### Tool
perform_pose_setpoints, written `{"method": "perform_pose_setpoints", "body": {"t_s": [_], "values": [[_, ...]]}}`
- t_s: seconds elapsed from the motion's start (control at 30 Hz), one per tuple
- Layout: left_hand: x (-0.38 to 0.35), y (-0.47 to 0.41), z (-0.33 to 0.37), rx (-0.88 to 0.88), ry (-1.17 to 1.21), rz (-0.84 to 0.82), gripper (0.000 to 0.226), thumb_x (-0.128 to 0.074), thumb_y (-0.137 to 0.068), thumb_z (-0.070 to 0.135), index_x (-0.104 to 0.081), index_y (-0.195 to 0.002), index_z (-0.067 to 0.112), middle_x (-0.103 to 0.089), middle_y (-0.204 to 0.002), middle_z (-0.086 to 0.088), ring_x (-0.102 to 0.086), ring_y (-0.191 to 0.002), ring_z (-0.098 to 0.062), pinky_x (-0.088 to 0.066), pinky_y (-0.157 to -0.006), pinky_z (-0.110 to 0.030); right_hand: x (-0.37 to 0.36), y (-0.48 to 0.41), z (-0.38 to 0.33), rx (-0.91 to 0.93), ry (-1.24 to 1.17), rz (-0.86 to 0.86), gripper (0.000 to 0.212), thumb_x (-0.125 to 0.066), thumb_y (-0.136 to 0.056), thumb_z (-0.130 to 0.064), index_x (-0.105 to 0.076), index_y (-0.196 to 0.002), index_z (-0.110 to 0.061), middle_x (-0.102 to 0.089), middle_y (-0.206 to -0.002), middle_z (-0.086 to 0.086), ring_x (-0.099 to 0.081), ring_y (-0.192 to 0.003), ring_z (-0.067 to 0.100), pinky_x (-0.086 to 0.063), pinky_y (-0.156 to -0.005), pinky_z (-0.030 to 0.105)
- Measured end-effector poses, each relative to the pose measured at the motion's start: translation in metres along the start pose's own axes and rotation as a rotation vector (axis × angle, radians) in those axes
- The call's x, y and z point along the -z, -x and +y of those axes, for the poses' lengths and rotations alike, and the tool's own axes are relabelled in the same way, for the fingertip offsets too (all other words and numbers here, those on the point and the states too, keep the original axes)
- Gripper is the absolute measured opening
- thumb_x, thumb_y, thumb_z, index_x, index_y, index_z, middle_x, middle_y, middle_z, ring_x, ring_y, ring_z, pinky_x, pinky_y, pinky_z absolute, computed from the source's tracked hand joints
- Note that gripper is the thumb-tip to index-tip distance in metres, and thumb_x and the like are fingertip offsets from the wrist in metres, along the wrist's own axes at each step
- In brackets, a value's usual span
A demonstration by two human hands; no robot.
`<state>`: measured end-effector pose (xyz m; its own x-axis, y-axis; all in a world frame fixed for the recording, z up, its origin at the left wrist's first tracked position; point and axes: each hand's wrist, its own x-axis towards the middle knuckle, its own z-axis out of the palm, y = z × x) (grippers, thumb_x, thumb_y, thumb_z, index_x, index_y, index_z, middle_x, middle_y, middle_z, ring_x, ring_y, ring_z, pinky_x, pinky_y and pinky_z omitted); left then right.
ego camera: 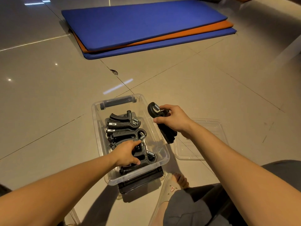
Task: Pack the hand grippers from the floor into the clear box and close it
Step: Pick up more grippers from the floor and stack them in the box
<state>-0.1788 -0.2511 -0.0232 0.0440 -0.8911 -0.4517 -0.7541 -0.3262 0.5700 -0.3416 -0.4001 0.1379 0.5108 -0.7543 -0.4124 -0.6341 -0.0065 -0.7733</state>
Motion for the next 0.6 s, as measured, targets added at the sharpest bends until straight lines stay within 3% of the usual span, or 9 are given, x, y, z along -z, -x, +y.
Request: {"method": "perform_pose_setpoints", "body": {"t_s": [0.1,0.2,0.27,0.4,0.5,0.6], "values": [[0.002,0.004,0.002,-0.001,-0.029,-0.002,0.103,-0.085,-0.075,0.041,-0.028,-0.159,0.025,-0.053,-0.145,-0.003,-0.052,-0.129,-0.022,-0.041,-0.103,-0.027,-0.001,-0.003,0.0,0.005,-0.003,-0.005,0.07,-0.084,-0.08,-0.022,-0.054,-0.143,-0.017,-0.065,-0.125,0.008,-0.067,-0.108,0.027,-0.053,-0.101,0.046],[0.018,0.007,0.012,-0.018,-0.088,0.073,0.086,-0.081,-0.078,0.049,-0.044,-0.151,0.024,-0.059,-0.136,0.0,-0.056,-0.124,-0.021,-0.047,-0.101,-0.034,-0.001,-0.004,0.0,0.01,-0.041,-0.004,0.072,-0.085,-0.079,-0.022,-0.053,-0.143,-0.017,-0.065,-0.125,0.009,-0.068,-0.106,0.026,-0.055,-0.1,0.045],[0.044,0.007,0.023,-0.015,0.078,0.151,0.072,-0.08,-0.079,0.05,-0.055,-0.141,0.024,-0.062,-0.128,0.003,-0.06,-0.117,-0.017,-0.048,-0.094,-0.03,0.0,-0.005,-0.001,0.012,-0.074,-0.007,0.073,-0.086,-0.079,-0.02,-0.053,-0.143,-0.017,-0.066,-0.121,0.008,-0.07,-0.099,0.024,-0.057,-0.095,0.041],[0.097,0.01,0.05,-0.088,0.518,0.155,0.074,-0.084,-0.073,0.054,-0.059,-0.137,0.026,-0.067,-0.121,0.006,-0.065,-0.109,-0.009,-0.052,-0.101,-0.035,-0.002,-0.003,-0.007,0.052,-0.106,-0.027,0.075,-0.086,-0.079,-0.02,-0.051,-0.145,-0.022,-0.06,-0.106,-0.001,-0.066,-0.093,0.015,-0.054,-0.076,0.022],[0.106,0.018,0.064,-0.125,0.604,0.091,0.081,-0.085,-0.066,0.061,-0.059,-0.136,0.031,-0.069,-0.12,0.007,-0.066,-0.111,-0.007,-0.053,-0.103,-0.038,-0.004,0.0,-0.014,0.105,-0.145,-0.035,0.075,-0.084,-0.08,-0.02,-0.049,-0.146,-0.028,-0.055,-0.108,-0.002,-0.061,-0.11,0.02,-0.051,-0.078,0.02],[0.1,0.024,0.072,-0.144,0.754,0.036,0.078,-0.085,-0.071,0.055,-0.054,-0.14,0.037,-0.069,-0.128,0.009,-0.061,-0.123,-0.009,-0.043,-0.112,-0.046,-0.005,0.003,-0.022,0.159,-0.227,-0.016,0.073,-0.083,-0.081,-0.022,-0.049,-0.145,-0.032,-0.057,-0.113,0.001,-0.059,-0.115,0.016,-0.05,-0.079,0.02]]}}
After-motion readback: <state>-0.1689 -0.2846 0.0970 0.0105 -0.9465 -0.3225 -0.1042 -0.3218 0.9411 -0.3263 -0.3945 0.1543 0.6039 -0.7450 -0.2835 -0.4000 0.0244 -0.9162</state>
